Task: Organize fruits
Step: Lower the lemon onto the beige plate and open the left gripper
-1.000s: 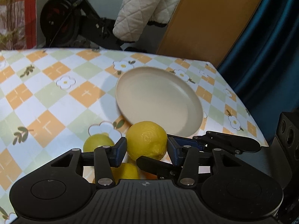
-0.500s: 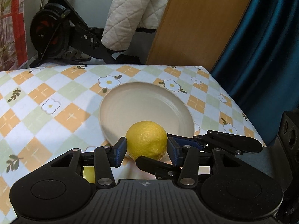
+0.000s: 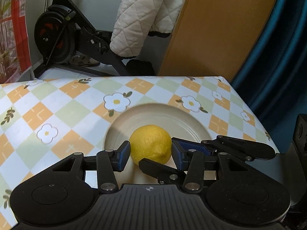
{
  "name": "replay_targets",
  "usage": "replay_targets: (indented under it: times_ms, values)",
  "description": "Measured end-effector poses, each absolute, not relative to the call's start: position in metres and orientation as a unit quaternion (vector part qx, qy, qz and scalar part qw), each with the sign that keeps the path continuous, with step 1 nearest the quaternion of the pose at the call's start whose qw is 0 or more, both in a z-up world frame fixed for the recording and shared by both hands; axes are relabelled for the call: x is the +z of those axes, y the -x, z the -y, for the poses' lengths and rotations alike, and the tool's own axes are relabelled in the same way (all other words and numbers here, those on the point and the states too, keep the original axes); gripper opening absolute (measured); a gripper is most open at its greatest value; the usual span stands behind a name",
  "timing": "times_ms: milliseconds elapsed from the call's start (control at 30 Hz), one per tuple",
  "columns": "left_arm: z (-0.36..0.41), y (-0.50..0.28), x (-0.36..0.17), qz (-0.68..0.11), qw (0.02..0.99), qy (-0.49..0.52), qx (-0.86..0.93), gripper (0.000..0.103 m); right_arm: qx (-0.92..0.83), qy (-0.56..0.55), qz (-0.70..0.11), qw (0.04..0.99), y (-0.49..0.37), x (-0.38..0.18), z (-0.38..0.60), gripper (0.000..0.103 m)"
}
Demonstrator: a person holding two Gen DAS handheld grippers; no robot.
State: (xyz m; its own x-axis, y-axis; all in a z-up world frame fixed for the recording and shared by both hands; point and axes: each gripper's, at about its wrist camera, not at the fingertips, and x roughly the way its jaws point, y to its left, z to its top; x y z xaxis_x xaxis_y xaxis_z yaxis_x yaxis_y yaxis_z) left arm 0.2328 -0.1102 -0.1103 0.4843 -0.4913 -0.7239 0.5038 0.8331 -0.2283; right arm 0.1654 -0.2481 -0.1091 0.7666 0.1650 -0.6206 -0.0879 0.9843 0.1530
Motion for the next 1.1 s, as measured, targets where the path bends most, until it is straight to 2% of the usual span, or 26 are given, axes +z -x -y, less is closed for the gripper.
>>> replay_targets:
  times_ms: [267,667,1100]
  values:
    - [0.127,-0.253,-0.119,-0.423,0.860,-0.005,-0.286,0.049,0.047,-0.046,-0.345,0.936,-0.190,-0.114,0.260,0.044]
    - [0.137,-0.250,-0.113,-0.413,0.856,-0.001,-0.309,0.050,0.004,-0.048,-0.355,0.934,-0.185,-0.115,0.272,0.045]
    - [0.072,-0.222,-0.078,-0.389,0.874,0.030,-0.289,0.050,-0.043,-0.088,-0.351,0.931,-0.134,-0.109,0.276,0.046]
